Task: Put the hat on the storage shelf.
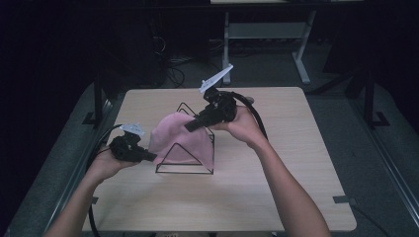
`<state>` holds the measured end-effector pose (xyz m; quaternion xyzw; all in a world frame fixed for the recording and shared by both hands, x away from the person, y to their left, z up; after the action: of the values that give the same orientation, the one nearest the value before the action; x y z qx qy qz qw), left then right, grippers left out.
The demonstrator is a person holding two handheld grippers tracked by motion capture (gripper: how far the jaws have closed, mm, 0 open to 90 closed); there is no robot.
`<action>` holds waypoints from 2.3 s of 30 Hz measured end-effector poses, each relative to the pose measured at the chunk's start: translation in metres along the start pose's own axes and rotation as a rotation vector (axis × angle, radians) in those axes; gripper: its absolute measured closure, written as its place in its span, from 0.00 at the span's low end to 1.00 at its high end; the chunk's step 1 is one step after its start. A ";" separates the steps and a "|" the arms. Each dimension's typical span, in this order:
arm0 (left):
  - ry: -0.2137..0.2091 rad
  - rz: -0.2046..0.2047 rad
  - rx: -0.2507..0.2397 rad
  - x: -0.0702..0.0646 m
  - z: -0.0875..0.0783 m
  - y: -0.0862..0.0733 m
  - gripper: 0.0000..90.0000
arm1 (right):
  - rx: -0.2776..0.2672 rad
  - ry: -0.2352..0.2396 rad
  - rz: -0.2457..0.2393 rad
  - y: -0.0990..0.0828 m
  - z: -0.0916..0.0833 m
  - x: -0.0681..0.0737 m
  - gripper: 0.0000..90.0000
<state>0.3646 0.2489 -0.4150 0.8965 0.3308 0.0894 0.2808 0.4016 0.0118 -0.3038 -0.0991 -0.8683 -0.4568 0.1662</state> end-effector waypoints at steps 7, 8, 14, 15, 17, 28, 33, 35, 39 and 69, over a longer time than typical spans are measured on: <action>0.040 0.050 0.054 0.000 0.010 -0.003 0.92 | 0.026 0.001 0.004 -0.013 0.008 -0.004 0.83; 0.044 0.049 0.056 0.000 0.012 -0.003 0.92 | 0.023 0.004 0.011 -0.015 0.009 -0.004 0.82; 0.041 0.045 0.078 0.000 0.021 -0.008 0.92 | 0.033 0.003 0.029 -0.024 0.012 -0.006 0.76; 0.039 0.047 0.084 0.001 0.022 -0.009 0.92 | 0.036 0.000 0.027 -0.024 0.012 -0.005 0.76; 0.039 0.044 0.085 0.001 0.023 -0.010 0.92 | 0.041 -0.006 0.019 -0.025 0.012 -0.005 0.74; 0.051 0.035 0.116 0.003 0.032 -0.016 0.93 | 0.022 -0.034 -0.029 -0.020 0.013 -0.003 0.86; 0.056 0.045 0.134 0.004 0.034 -0.017 0.93 | 0.035 -0.063 -0.030 -0.019 0.016 -0.003 0.91; 0.058 0.051 0.143 0.005 0.036 -0.017 0.93 | 0.038 -0.062 -0.031 -0.019 0.018 -0.004 0.92; 0.062 0.055 0.153 0.006 0.039 -0.018 0.93 | 0.053 -0.055 -0.030 -0.021 0.022 -0.006 0.92; 0.039 0.018 0.139 0.009 0.031 -0.019 0.82 | 0.042 -0.049 -0.006 -0.030 0.026 -0.006 0.79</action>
<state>0.3718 0.2530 -0.4519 0.9148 0.3336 0.0864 0.2107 0.3920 0.0160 -0.3425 -0.1042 -0.8818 -0.4363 0.1454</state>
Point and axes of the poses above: each handheld gripper's, and its own axes: z roughly forward along the jaws, y roughly out of its top, x roughly to its left, the point moved 5 cm from there along z, roughly forward along the jaws, and after that the axes turned 9 degrees about y, right-handed, at the moved point
